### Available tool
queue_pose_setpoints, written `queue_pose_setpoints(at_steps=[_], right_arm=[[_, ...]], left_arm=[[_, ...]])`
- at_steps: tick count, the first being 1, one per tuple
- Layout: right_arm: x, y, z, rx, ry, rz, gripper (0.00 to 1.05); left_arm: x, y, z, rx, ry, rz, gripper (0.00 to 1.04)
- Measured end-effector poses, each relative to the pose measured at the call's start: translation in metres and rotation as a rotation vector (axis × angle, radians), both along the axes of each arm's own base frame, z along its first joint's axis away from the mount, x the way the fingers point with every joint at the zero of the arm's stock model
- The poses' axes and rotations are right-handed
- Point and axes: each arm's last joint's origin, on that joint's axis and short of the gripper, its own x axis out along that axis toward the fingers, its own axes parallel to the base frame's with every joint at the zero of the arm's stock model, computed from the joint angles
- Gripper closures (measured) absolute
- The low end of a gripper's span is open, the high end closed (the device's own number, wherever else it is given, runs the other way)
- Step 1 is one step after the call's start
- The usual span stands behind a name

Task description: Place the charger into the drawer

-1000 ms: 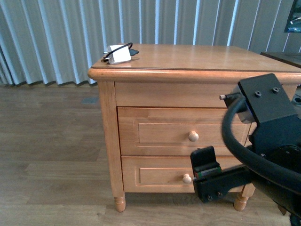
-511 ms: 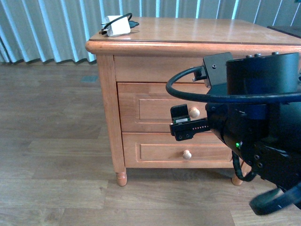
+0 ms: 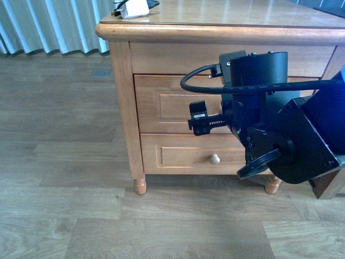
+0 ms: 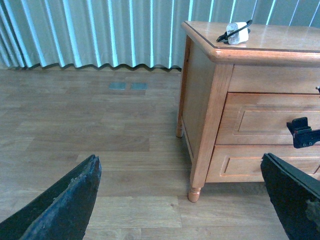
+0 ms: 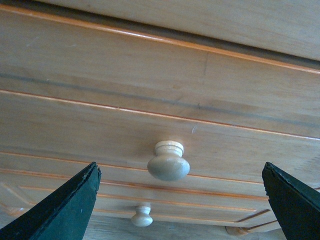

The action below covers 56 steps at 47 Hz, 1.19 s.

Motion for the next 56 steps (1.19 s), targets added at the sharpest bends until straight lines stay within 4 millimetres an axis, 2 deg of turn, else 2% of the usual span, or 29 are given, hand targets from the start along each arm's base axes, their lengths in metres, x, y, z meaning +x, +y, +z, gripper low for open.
queue_pose_setpoints(at_steps=[5,15,56], right_arm=[[0.01,0.003,-0.005,-0.002,-0.006,-0.012,0.08],[0.018,0.006,-0.012,-0.009,-0.006,-0.019,0.08],[0.021,0.01,-0.023,-0.022,-0.007,-0.035,0.08]], left_arm=[[0.0,0.0,0.0,0.0,0.0,0.0,0.06],[0.0,0.0,0.0,0.0,0.0,0.0,0.06],[0.0,0.0,0.0,0.0,0.0,0.0,0.06]])
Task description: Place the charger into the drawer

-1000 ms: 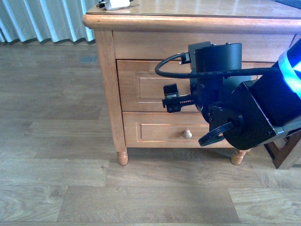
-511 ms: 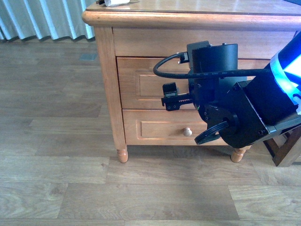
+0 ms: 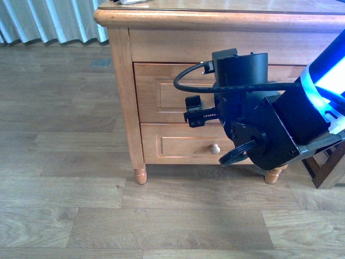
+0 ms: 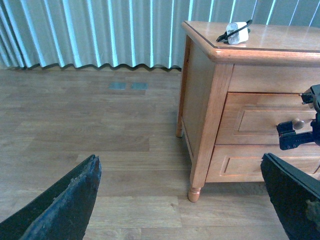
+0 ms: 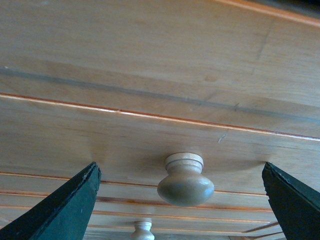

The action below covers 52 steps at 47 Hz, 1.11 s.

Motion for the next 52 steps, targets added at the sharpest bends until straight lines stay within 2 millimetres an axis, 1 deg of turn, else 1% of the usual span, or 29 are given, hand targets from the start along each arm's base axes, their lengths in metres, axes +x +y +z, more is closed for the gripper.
queue_pose_setpoints(at_steps=[3,6,9,12,13,21,23,27,43,52], right_arm=[[0.0001,0.0,0.0002,0.001,-0.002,-0.002,0.1],[0.0001,0.0,0.0002,0.0,-0.003,-0.002,0.21],[0.0002,0.0001,0.0004,0.001,-0.003,-0.001,0.35],[0.0006,0.0,0.0006,0.0,-0.004,-0.002,0.46],[0.0007,0.0,0.0007,0.001,-0.004,-0.002,0.48],[0.0011,0.0001,0.0011,-0.005,-0.007,-0.006,0.72],[0.0011,0.0001,0.0011,-0.007,-0.006,-0.004,0.77],[0.0011,0.0002,0.0011,-0.008,-0.007,-0.006,0.8],[0.0007,-0.0002,0.0,-0.008,-0.004,-0.006,0.8],[-0.0064,-0.0045,-0.0017,0.01,0.004,0.023,0.8]], left_arm=[[0.0,0.0,0.0,0.0,0.0,0.0,0.06],[0.0,0.0,0.0,0.0,0.0,0.0,0.06],[0.0,0.0,0.0,0.0,0.0,0.0,0.06],[0.0,0.0,0.0,0.0,0.0,0.0,0.06],[0.0,0.0,0.0,0.0,0.0,0.0,0.06],[0.0,0.0,0.0,0.0,0.0,0.0,0.06],[0.0,0.0,0.0,0.0,0.0,0.0,0.06],[0.0,0.0,0.0,0.0,0.0,0.0,0.06],[0.0,0.0,0.0,0.0,0.0,0.0,0.06],[0.0,0.0,0.0,0.0,0.0,0.0,0.06]])
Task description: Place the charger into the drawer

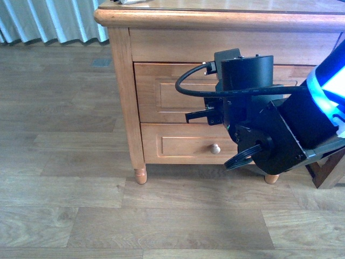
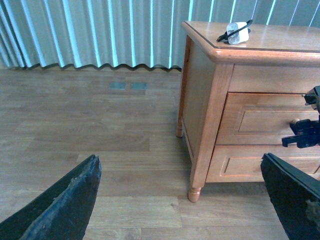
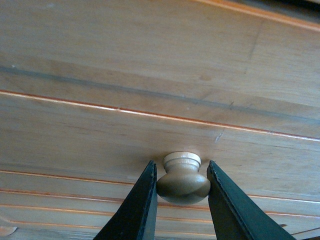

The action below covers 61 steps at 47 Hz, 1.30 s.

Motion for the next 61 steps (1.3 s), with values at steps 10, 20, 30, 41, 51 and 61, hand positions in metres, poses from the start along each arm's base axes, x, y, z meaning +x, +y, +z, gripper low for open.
queue_pose_setpoints(at_steps=[10,20,30,41,51,61], right_arm=[[-0.023,-0.009,0.003,0.018,0.024,0.014,0.8],[-0.046,-0.018,0.006,0.046,0.062,0.039,0.8],[-0.077,-0.035,0.011,0.093,0.11,0.077,0.8],[-0.109,-0.056,0.016,0.137,0.157,0.132,0.81],[-0.145,-0.075,0.018,0.164,0.197,0.186,0.81],[-0.167,-0.088,0.019,0.15,0.216,0.167,0.64]], left_arm=[[0.0,0.0,0.0,0.0,0.0,0.0,0.06],[0.0,0.0,0.0,0.0,0.0,0.0,0.06],[0.0,0.0,0.0,0.0,0.0,0.0,0.06],[0.0,0.0,0.0,0.0,0.0,0.0,0.06],[0.0,0.0,0.0,0.0,0.0,0.0,0.06],[0.0,0.0,0.0,0.0,0.0,0.0,0.06]])
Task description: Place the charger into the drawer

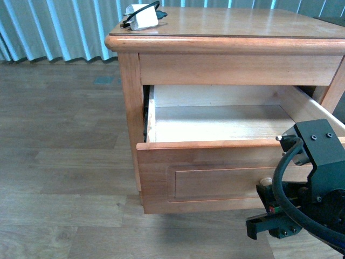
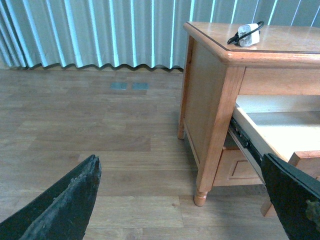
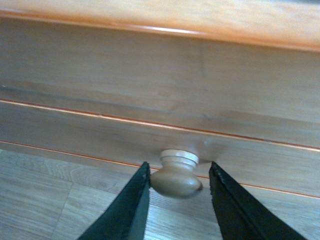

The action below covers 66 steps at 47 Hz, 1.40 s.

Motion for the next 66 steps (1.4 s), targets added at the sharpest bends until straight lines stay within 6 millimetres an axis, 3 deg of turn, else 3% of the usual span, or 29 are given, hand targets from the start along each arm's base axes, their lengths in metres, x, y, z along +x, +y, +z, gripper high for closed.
queue_pose_setpoints(at_steps=[7,12,15,27,37,50,56,66], right_arm=[[-0.009,-0.009,0.01,0.0,0.005,-0.022,0.37],[-0.02,-0.023,0.028,0.02,0.002,-0.049,0.14],[-0.026,-0.029,0.038,0.034,-0.007,-0.054,0.06],[-0.052,-0.067,0.094,0.098,-0.098,-0.117,0.08],[-0.074,-0.09,0.121,0.14,-0.161,-0.175,0.08],[-0.099,-0.109,0.137,0.223,-0.219,-0.235,0.08],[-0.111,-0.12,0.132,0.308,-0.285,-0.229,0.08],[-0.121,-0.13,0.123,0.304,-0.377,-0.215,0.08]], left_arm=[[0.0,0.0,0.0,0.0,0.0,0.0,0.06],[0.0,0.0,0.0,0.0,0.0,0.0,0.06],[0.0,0.0,0.0,0.0,0.0,0.0,0.06],[0.0,0.0,0.0,0.0,0.0,0.0,0.06],[0.0,0.0,0.0,0.0,0.0,0.0,0.06],[0.0,0.0,0.0,0.0,0.0,0.0,0.06],[0.0,0.0,0.0,0.0,0.0,0.0,0.06],[0.0,0.0,0.0,0.0,0.0,0.0,0.06]])
